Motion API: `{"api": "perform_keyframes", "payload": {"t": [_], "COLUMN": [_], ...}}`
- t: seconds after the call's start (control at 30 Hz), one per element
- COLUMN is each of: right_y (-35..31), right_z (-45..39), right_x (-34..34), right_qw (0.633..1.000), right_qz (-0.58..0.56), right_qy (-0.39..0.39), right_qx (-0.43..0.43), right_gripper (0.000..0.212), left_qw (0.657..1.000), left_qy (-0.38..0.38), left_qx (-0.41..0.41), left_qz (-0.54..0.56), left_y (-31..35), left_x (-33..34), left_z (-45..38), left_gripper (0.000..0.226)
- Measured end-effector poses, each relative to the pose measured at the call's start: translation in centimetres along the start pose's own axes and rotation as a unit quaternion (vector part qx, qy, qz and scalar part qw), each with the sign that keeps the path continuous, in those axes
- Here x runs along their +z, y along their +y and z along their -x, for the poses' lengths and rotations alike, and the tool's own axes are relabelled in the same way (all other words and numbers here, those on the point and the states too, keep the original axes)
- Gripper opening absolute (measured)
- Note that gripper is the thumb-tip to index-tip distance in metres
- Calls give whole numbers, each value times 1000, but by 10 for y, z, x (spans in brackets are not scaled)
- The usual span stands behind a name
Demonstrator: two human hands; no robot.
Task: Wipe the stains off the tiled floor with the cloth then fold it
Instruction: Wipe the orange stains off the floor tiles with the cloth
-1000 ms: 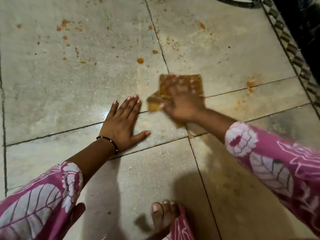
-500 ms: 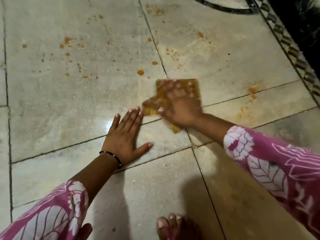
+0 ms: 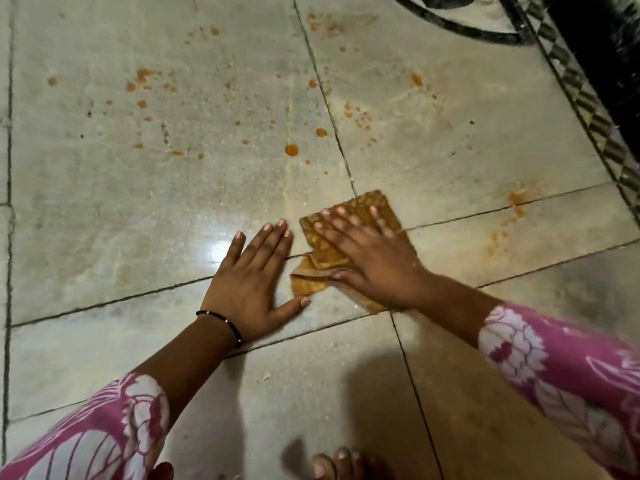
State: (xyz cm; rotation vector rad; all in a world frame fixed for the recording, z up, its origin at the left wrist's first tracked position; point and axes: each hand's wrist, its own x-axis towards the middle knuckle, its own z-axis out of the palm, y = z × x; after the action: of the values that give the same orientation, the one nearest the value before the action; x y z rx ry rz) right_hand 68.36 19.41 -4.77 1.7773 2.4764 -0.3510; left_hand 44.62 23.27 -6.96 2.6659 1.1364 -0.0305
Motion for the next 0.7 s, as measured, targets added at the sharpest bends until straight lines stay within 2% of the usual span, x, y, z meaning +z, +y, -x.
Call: {"api": "perform_keyframes", "payload": {"t": [0.07,0.1,0.13,0.2,0.27,0.3,0.33,0.37,0.43,0.53,0.63,0.7], "right_y": [46,74,102,130,121,105,86,65,25,-3,30,69], "right_z": [12,17,21,12,-19,-35,-44,-47,-24,56,138,177], "right_x": [-8,-10,-12,-14,-10,-8,-6,-4,5,18,29,29], "right_qw": [998,999,999,981,927,907,903,916,958,992,999,997], "right_qz": [4,7,7,-9,-34,-56,-70,-68,-34,6,19,8], "right_qy": [3,22,43,92,129,123,117,117,113,75,34,18], "right_qx": [-64,-48,3,170,349,399,407,378,261,103,36,80], "right_gripper": [73,74,78,84,76,74,73,72,72,72,73,73], "left_qw": [1000,1000,1000,1000,1000,1000,1000,999,999,1000,994,992], "left_qy": [-2,-6,-8,-12,-18,-21,-26,-31,-30,-9,40,56], "left_qx": [3,2,0,-7,-7,-8,-7,-8,-7,-12,-36,17], "left_qz": [3,5,3,-4,-1,1,2,5,11,21,93,107], "left_y": [0,1,1,0,0,0,0,0,1,3,23,49], "left_x": [1,1,0,0,-2,-2,-3,-3,-3,-5,-12,-15], "left_z": [0,0,0,0,0,0,-1,0,1,3,-10,-33], "left_gripper": [91,92,92,92,92,92,92,92,91,91,92,89]}}
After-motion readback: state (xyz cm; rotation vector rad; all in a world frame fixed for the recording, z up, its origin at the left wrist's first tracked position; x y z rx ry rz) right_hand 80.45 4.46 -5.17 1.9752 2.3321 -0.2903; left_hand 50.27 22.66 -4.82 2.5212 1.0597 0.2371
